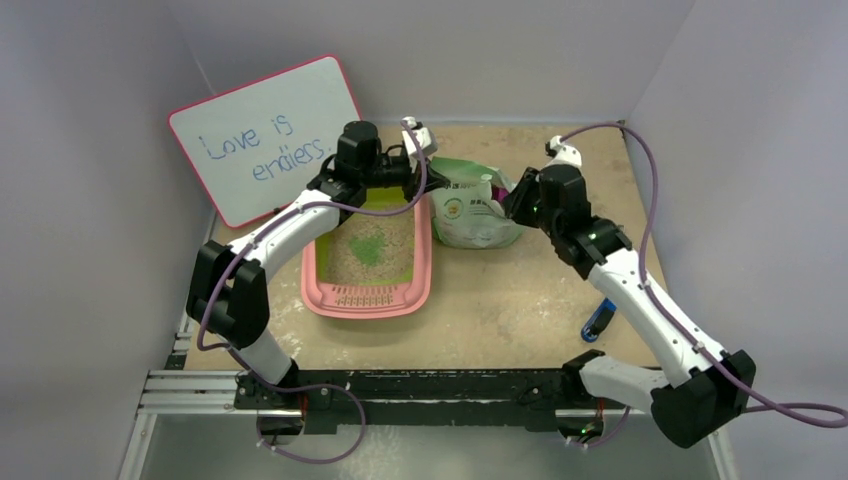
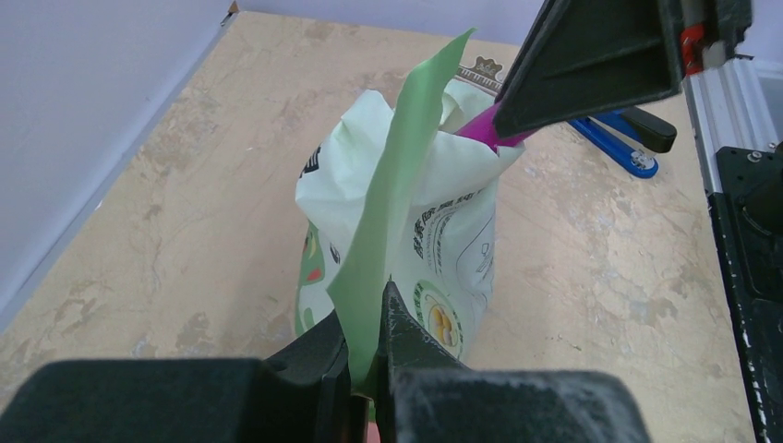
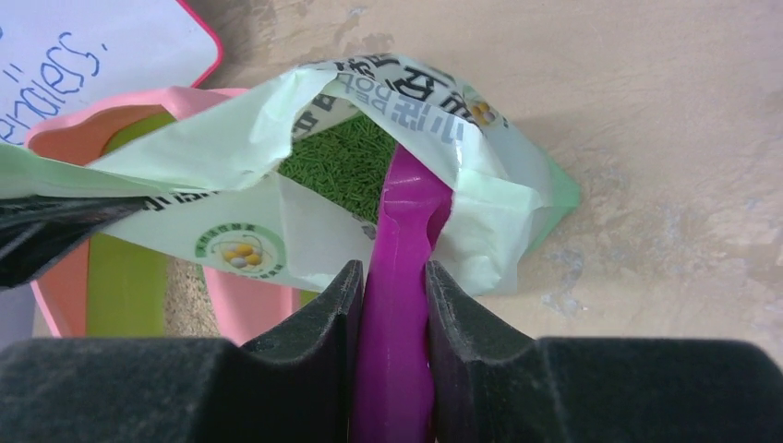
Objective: Fill the litter box with clean litter
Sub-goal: 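Scoop the cat litter from the cat litter bag.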
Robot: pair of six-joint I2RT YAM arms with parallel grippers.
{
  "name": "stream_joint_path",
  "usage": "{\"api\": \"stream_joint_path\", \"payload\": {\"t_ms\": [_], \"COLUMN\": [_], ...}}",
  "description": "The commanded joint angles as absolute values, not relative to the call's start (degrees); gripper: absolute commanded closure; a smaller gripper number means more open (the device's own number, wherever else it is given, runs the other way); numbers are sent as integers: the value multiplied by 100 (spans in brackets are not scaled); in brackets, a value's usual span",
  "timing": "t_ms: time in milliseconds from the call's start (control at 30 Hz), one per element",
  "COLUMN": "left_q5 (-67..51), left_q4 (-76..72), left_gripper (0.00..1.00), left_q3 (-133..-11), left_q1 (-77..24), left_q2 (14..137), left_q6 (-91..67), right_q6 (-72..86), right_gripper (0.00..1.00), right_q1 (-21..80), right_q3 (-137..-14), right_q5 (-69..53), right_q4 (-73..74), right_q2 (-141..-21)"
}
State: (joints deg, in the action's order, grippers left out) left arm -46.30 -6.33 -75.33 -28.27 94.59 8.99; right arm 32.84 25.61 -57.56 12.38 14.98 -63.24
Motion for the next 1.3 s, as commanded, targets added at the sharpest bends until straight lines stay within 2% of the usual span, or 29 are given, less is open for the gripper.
{"api": "stream_joint_path", "payload": {"t_ms": [0,167,367,633,900,1067,1267], "left_q5": [-4838,-4908,-4947,-4943,-4801,-4759,-4749], "left_q4": [-1134,-1020,-716,-608,-563,-550,-518], "left_gripper": [100,100,100,100,100,100,100], "left_q3": [-7914,-7954,-8054,-8085,-8030,-7980,-7957], "left_q1": [-2769,-2769,-2784,-2856,-2856,-2856,-2856], "left_q2": [9160,9149,9132,9154,9189,9198,9223], "left_q6": [862,961,1158,1225,1254,1248,1277], "right_q6": [2809,2520,2364,2137,2116,2258,2460], "right_gripper": [100,100,100,100,100,100,100], "right_q1": [2503,1868,1683,1659,1628,1451,515], "right_q3": [-7122,-8695,-10258,-11659,-10802,-9720,-8412], "right_q5": [1266,37,44,410,-114,-815,-2917], "right_q4": [2980,4596,6252,7396,6608,5448,3850], "right_q2": [-6593,-7381,-8294,-9426,-9712,-9500,-8815]}}
